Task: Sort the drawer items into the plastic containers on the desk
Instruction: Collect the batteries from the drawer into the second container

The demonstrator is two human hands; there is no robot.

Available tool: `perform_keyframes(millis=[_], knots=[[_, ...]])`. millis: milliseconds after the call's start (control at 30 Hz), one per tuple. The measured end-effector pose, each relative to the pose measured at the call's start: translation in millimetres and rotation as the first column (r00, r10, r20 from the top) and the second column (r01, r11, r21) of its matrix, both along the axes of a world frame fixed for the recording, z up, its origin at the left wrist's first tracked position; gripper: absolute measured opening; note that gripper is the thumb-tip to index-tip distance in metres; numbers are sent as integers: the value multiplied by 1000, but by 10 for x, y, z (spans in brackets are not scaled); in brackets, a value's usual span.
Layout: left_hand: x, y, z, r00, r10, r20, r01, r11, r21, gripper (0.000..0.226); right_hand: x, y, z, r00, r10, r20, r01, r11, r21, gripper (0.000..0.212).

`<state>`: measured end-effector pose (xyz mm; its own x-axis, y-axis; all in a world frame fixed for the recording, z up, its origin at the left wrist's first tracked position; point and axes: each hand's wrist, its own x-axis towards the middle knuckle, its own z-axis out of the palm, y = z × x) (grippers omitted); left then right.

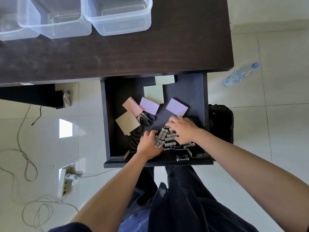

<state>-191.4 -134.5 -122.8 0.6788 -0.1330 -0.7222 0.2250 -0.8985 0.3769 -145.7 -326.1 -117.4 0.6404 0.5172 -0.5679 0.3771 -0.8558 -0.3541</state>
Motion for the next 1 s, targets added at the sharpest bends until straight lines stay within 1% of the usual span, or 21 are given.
perform_keyframes(millis=[100, 200, 267, 367, 533, 600, 667, 733, 800, 867, 1000], knots=[[-21, 30, -15, 999, -10, -39, 11, 1000, 15, 70, -132, -15, -11, 991, -122, -50, 124, 992, 37, 65], [-16, 26, -22, 996, -27, -89, 26, 1000, -13, 64, -226, 2, -24, 960, -257, -114, 260, 965, 18, 72], [-13, 8, -14, 993, -62, -102, 60, 998, -22, 58, -288, 12, -55, 931, -321, -175, 329, 944, 16, 72], [-3, -3, -3, 994, -59, -97, 54, 997, -54, 51, -371, 14, -104, 901, -392, -188, 405, 913, 37, 68], [18, 28, 1, 994, 11, -105, -20, 996, -86, 43, -381, -12, -124, 862, -465, -201, 494, 861, 125, 53], [19, 21, 2, 993, 1, -115, -10, 997, -80, 40, -390, -15, -127, 854, -473, -217, 506, 851, 137, 50], [15, 1, -5, 991, -43, -129, 33, 997, -72, 36, -402, -5, -138, 847, -477, -234, 513, 848, 132, 52], [8, -11, -3, 989, -71, -130, 62, 996, -70, 32, -395, 7, -141, 841, -483, -242, 518, 848, 111, 54], [6, -8, -1, 990, -66, -124, 58, 996, -72, 29, -376, 18, -139, 845, -475, -246, 506, 859, 77, 52], [-1, -3, 0, 991, -56, -118, 47, 996, -76, 26, -396, 37, -140, 866, -442, -235, 463, 885, 40, 50], [0, -31, 4, 992, -55, -114, 46, 996, -83, 25, -508, 80, -160, 937, -329, -119, 328, 944, -27, 52]])
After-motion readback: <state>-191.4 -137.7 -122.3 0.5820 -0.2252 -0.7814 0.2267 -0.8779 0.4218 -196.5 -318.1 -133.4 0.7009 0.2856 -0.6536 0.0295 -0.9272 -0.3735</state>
